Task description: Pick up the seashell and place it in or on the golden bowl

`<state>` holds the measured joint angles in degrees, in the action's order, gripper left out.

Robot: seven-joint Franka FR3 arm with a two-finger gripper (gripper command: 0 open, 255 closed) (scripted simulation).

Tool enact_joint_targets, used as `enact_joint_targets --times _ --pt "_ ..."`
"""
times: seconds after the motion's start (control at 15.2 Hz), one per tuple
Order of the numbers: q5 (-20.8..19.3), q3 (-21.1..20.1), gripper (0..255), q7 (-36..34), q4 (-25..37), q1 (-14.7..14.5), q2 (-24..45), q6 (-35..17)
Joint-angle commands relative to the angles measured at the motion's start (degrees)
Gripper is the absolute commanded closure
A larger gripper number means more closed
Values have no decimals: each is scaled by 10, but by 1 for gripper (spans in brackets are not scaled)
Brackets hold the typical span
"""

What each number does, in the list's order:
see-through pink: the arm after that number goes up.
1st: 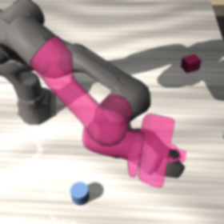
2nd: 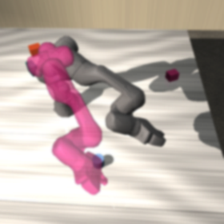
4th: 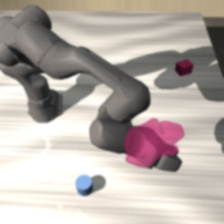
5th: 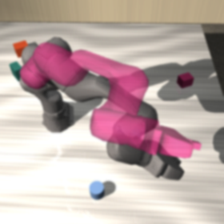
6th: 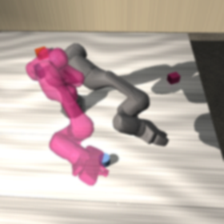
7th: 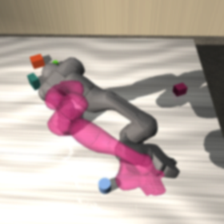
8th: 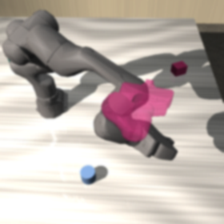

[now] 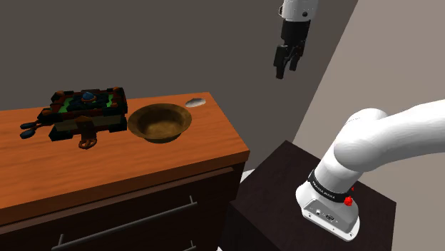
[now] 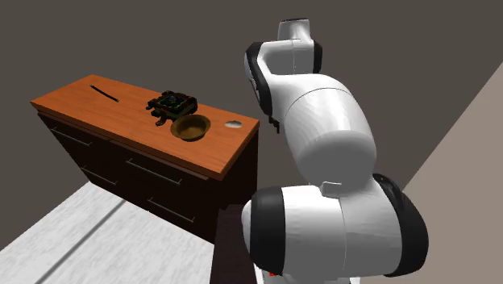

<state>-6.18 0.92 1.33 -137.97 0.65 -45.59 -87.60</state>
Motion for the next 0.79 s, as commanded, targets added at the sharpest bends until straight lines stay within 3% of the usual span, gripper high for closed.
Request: enact_joint_targets --times 0.0,0.73 --pt "0 0 0 0 0 0 0 0" --pt "6 3 0 167 41 -94 174 -179"
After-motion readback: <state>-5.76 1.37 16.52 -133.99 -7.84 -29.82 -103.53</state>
